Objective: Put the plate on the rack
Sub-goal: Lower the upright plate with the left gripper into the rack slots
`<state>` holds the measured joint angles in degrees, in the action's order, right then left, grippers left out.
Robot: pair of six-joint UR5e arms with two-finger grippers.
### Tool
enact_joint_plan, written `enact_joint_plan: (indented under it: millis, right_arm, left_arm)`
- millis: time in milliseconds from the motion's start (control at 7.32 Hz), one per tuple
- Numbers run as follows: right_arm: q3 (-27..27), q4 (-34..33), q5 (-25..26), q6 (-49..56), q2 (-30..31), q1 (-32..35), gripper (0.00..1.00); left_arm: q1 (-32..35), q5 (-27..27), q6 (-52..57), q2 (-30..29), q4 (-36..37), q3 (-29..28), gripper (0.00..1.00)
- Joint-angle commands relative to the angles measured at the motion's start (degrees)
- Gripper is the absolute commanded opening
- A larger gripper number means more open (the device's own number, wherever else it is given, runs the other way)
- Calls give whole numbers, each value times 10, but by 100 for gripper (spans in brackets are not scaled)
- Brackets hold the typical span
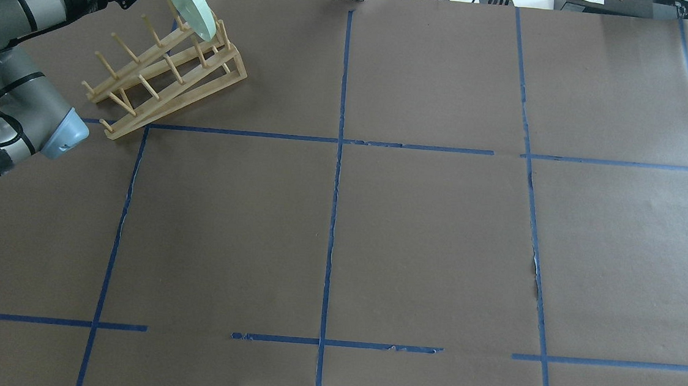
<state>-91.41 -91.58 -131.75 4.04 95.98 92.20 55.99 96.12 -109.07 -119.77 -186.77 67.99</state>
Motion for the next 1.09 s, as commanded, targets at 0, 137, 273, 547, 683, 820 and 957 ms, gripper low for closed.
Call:
enact_joint_plan:
  millis: [0,137,273,547,683,820,957]
  right_arm:
    - [-1,0,0,0,0,0,100]
    - [0,0,0,-1,0,0,100]
    - [0,0,0,0,0,0,100]
    - [-1,0,0,0,0,0,100]
    - [-1,0,0,0,0,0,100]
    - [0,-1,0,0,0,0,100]
    - [0,0,0,0,0,0,100]
  left_arm:
    - [-3,-1,0,-1,0,-7,0]
    - [-4,-1,0,-1,0,-10,0]
    - [-6,0,0,-1,1,-12,0]
    - [-10,0,-1,-3,2,-15,38]
    - [-10,-1,0,-5,2,-16,99]
    - [-10,-1,0,-5,3,-16,100]
    - [-10,1,1,-4,3,-15,100]
